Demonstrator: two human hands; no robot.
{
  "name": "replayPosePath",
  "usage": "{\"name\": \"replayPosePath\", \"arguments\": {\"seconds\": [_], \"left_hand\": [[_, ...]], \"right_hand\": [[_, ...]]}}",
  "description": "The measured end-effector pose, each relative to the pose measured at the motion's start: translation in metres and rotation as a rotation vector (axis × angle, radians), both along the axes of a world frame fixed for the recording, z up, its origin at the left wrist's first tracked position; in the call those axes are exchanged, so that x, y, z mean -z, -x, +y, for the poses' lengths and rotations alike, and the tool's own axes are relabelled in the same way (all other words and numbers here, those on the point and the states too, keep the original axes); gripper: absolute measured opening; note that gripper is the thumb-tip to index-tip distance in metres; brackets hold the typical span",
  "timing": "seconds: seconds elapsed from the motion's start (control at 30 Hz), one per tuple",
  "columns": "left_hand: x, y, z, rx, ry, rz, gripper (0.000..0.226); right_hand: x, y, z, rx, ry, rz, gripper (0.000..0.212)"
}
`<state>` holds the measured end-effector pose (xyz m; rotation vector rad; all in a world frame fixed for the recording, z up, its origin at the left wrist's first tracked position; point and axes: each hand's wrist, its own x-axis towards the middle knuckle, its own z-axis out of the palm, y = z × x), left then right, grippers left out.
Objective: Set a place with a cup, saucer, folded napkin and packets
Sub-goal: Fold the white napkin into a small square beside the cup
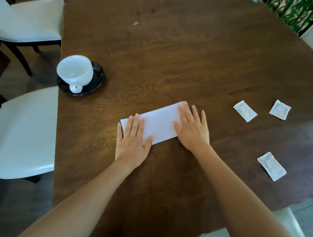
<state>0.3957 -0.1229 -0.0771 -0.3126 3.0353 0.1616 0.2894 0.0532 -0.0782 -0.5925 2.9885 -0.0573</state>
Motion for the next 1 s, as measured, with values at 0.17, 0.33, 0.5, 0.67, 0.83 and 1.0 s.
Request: {"name": "replayPosePath", "arguments": {"seconds": [0.17, 0.33, 0.5, 0.67, 0.83, 1.0], "left_hand": [[0.002, 0.002, -0.001, -0.003, 0.003, -0.015, 0.075], [-0.008, -0.002, -0.009, 0.099, -0.043, -0.076, 0.075], [-0.034, -0.018, -0.024, -0.449, -0.654, 0.292, 0.054], [-0.053, 0.003, -0.031, -0.976, -1.168, 0.190, 0.062], [-0.057, 0.014, -0.041, -0.980, -1.241, 0.001, 0.052], [-0.054, 0.010, -0.039, -0.933, -1.193, 0.015, 0.021]], "right_hand": [[0.000, 0.002, 0.007, 0.021, 0.016, -0.026, 0.058], [-0.009, 0.011, 0.014, -0.014, 0.112, -0.211, 0.055], [-0.030, 0.017, 0.025, 0.262, 0.484, -0.155, 0.043], [-0.048, 0.024, 0.001, 0.395, 0.499, -0.387, 0.037], [-0.059, 0.036, -0.009, 0.524, 0.531, -0.589, 0.017], [-0.056, 0.033, -0.005, 0.567, 0.579, -0.633, 0.037]]}}
